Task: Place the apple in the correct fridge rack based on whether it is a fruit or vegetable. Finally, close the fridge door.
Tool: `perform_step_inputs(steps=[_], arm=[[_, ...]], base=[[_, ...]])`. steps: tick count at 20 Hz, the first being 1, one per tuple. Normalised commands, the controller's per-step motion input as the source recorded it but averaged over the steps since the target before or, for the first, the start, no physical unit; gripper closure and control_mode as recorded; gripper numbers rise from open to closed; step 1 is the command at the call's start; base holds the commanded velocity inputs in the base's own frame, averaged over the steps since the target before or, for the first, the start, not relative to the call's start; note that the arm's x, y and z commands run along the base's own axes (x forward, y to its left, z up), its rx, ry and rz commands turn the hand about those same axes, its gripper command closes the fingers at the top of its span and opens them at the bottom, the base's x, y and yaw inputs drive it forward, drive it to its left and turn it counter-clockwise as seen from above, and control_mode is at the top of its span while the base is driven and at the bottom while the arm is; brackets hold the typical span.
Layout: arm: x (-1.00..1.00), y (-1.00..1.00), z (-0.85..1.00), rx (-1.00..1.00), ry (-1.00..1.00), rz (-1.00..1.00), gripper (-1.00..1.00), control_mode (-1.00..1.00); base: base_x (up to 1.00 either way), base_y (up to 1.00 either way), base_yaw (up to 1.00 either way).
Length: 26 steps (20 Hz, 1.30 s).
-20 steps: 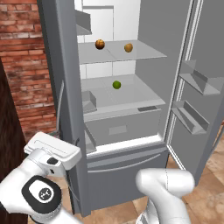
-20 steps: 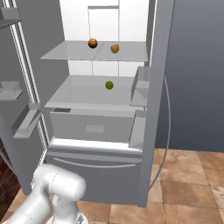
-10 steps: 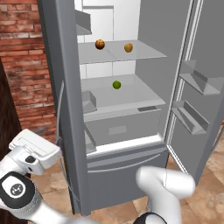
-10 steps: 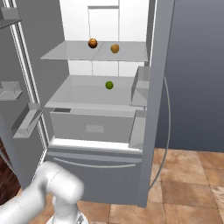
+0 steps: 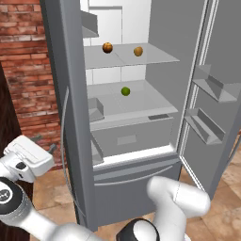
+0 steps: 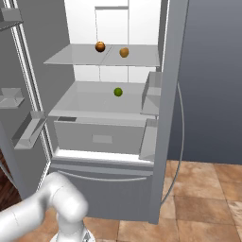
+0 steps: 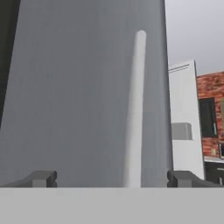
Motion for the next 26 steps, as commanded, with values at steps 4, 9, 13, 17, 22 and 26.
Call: perform_step_inputs(steps=[4,9,13,17,22,26], arm=[[0.30,0.18,-0.19,0.00,0.00,-0.05,-1.00,-1.00],[0.34,0.09,-0.18,0.00,0.00,-0.04,-1.00,-1.00],[0.14,-0.14,-0.04,0.00,0.00,0.00,-1.00,-1.00],[0.22,-0.36,0.00,0.03,0.00,0.00,-1.00,-1.00],[0.32,-0.35,0.00,0.01,0.00,0.00,-1.00,-1.00],[0.31,-0.46,0.00,0.02,0.00,0.00,-1.00,-1.00]], base=[[0.00,0.00,0.00],[0.00,0.00,0.00],[0.00,0.00,0.00],[0.00,0.00,0.00],[0.00,0.00,0.00],[0.00,0.00,0.00]])
